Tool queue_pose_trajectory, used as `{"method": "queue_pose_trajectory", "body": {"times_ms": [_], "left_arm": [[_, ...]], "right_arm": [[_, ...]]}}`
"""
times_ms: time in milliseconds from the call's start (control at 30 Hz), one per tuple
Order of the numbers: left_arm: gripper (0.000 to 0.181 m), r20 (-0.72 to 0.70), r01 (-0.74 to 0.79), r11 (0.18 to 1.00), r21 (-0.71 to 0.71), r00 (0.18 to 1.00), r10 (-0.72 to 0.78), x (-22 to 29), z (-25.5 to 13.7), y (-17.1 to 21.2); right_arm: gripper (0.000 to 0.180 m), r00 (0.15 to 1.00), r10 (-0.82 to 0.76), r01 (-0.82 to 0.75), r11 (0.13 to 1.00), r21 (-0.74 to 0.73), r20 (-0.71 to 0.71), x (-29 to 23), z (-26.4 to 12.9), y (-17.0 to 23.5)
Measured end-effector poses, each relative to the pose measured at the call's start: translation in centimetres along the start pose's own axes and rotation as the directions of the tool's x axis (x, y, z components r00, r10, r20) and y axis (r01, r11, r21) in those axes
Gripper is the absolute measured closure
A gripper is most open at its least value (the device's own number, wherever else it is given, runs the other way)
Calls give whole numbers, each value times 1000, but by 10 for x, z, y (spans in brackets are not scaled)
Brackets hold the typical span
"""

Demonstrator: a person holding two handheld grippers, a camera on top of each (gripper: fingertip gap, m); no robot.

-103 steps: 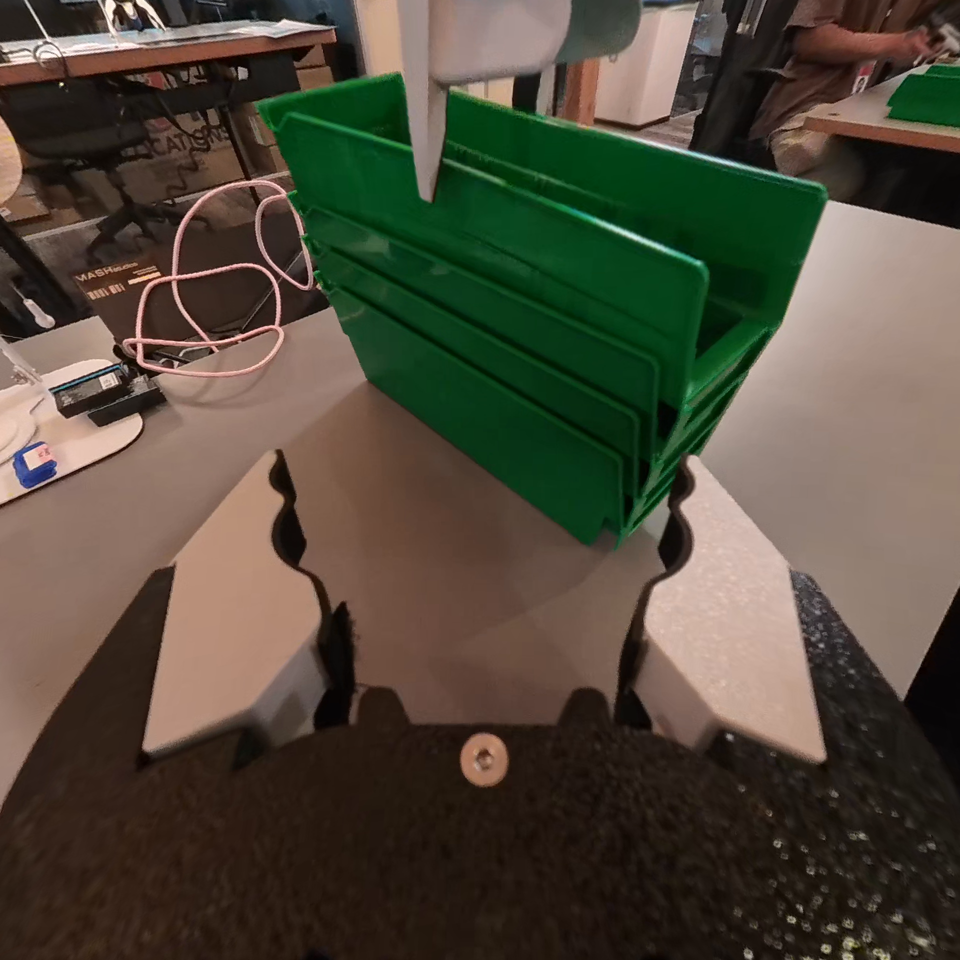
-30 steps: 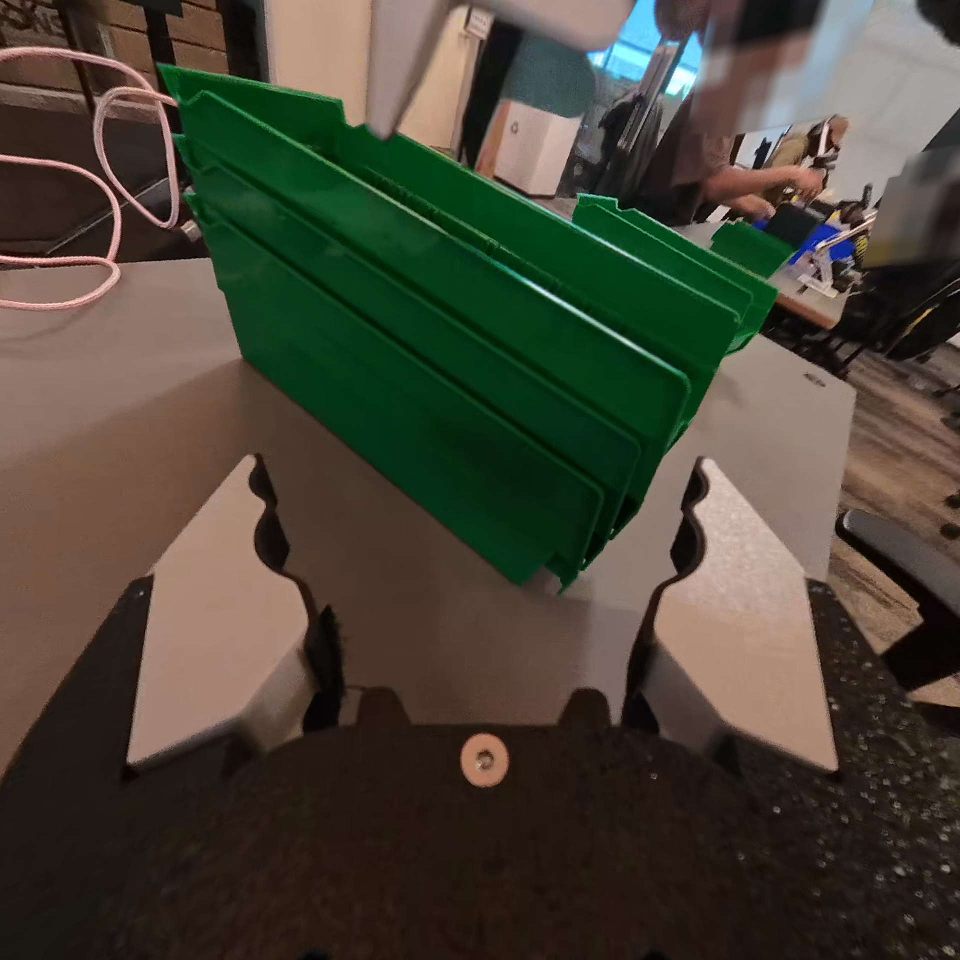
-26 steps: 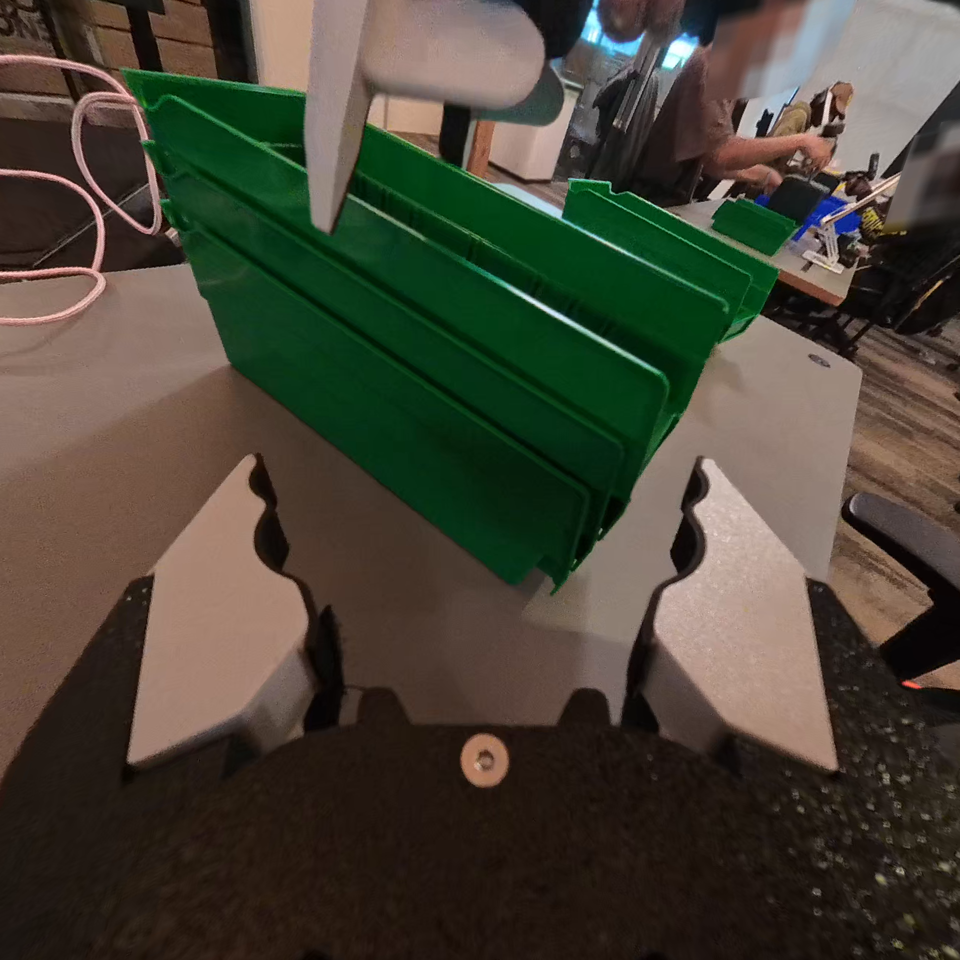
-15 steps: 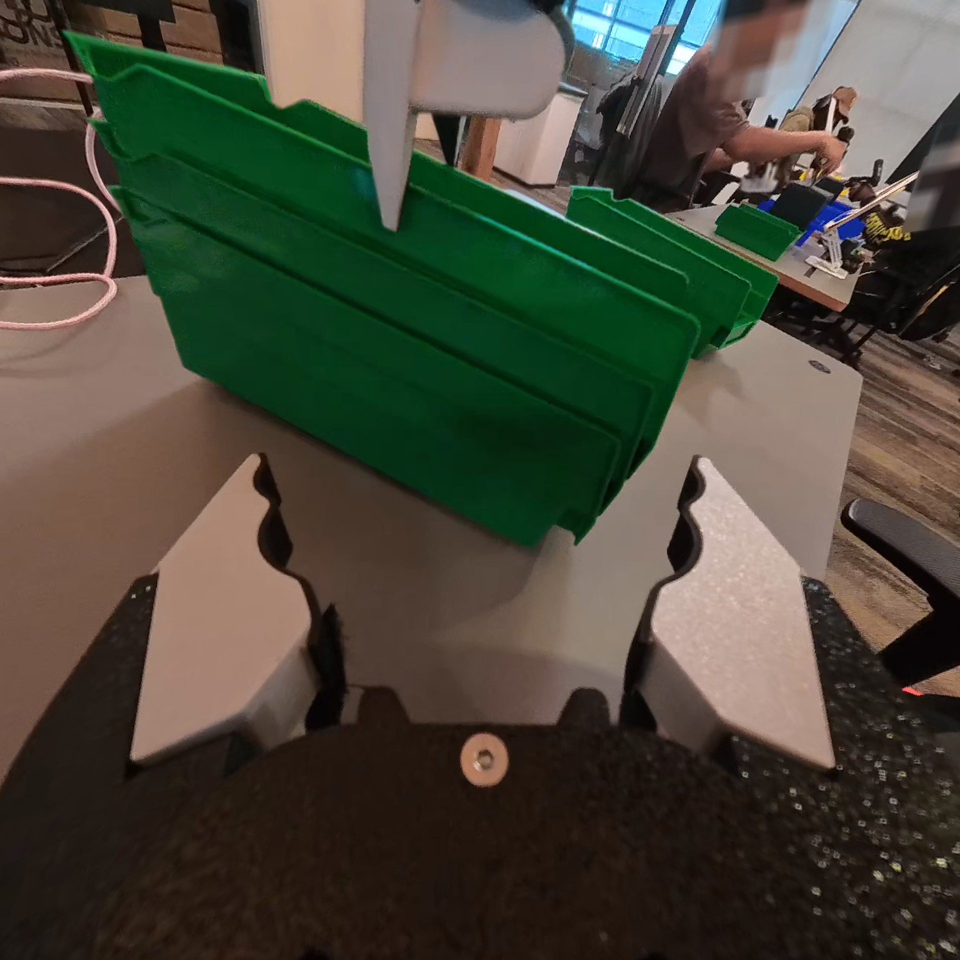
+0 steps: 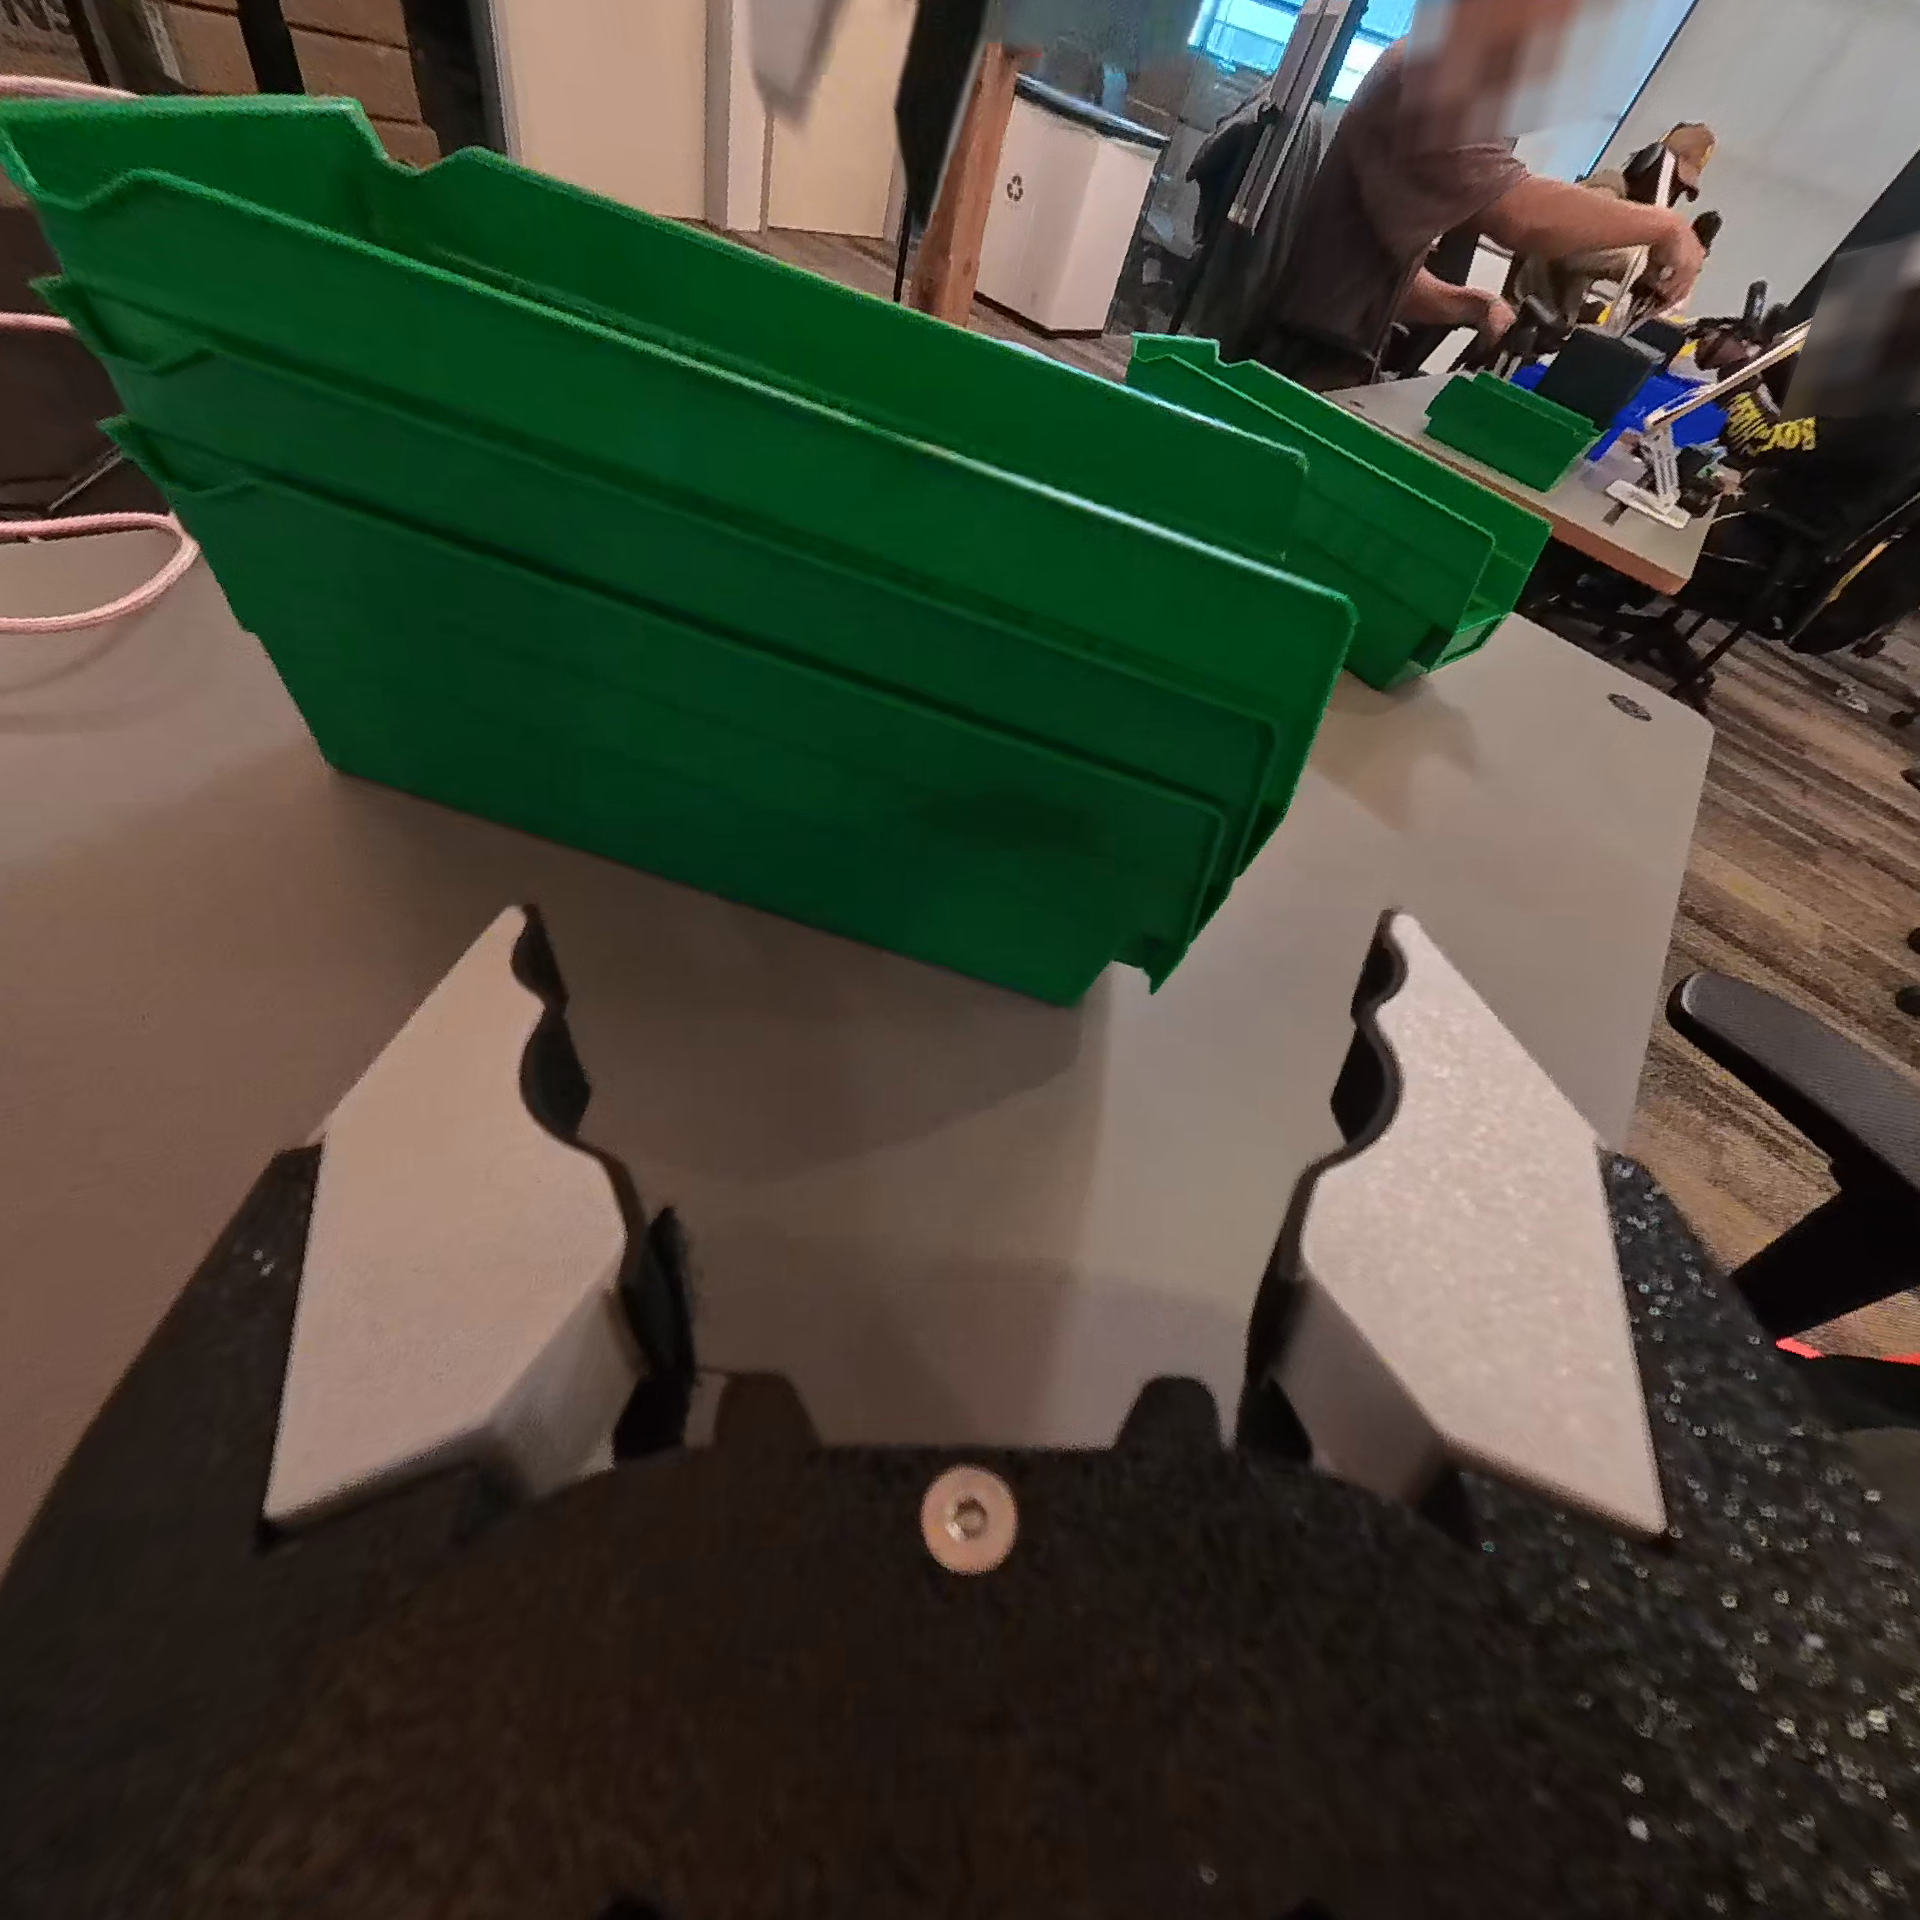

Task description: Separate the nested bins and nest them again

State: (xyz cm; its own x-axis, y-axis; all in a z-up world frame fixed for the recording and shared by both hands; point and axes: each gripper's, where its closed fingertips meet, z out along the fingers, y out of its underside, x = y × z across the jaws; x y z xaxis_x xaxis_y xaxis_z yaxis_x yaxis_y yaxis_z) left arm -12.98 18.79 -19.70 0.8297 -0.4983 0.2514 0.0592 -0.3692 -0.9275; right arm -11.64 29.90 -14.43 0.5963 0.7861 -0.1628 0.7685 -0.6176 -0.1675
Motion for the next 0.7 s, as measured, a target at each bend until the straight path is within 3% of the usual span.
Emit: {"method": "queue_pose_trajectory", "body": {"times_ms": [100, 200, 267, 300, 400, 700], "left_arm": [[35, 2, 6, 1000, -3, 1000, -6, -2, -1, 1], [36, 2, 12, 1000, -4, 1000, -12, -3, -2, 2], [37, 4, 15, 1000, -8, 1000, -15, -4, -1, 3], [37, 4, 16, 1000, -11, 1000, -16, -4, -1, 3], [38, 5, 21, 1000, -22, 1000, -21, -6, 1, 6], [47, 11, -6, 999, -39, 1000, 7, -4, 6, 8]], "right_arm": [[19, 994, -62, 62, 998, -4, -92, 18, 16, -2], [20, 996, -65, 63, 998, -28, -61, 18, 30, -3], [35, 996, -65, 61, 996, -66, -63, 20, 38, 1], [50, 995, -69, 63, 995, -83, -73, 23, 41, 3], [67, 996, -59, 53, 994, -94, -62, 22, 41, 2], [77, 999, 0, -6, 992, -129, -47, 22, 35, 6]]}}
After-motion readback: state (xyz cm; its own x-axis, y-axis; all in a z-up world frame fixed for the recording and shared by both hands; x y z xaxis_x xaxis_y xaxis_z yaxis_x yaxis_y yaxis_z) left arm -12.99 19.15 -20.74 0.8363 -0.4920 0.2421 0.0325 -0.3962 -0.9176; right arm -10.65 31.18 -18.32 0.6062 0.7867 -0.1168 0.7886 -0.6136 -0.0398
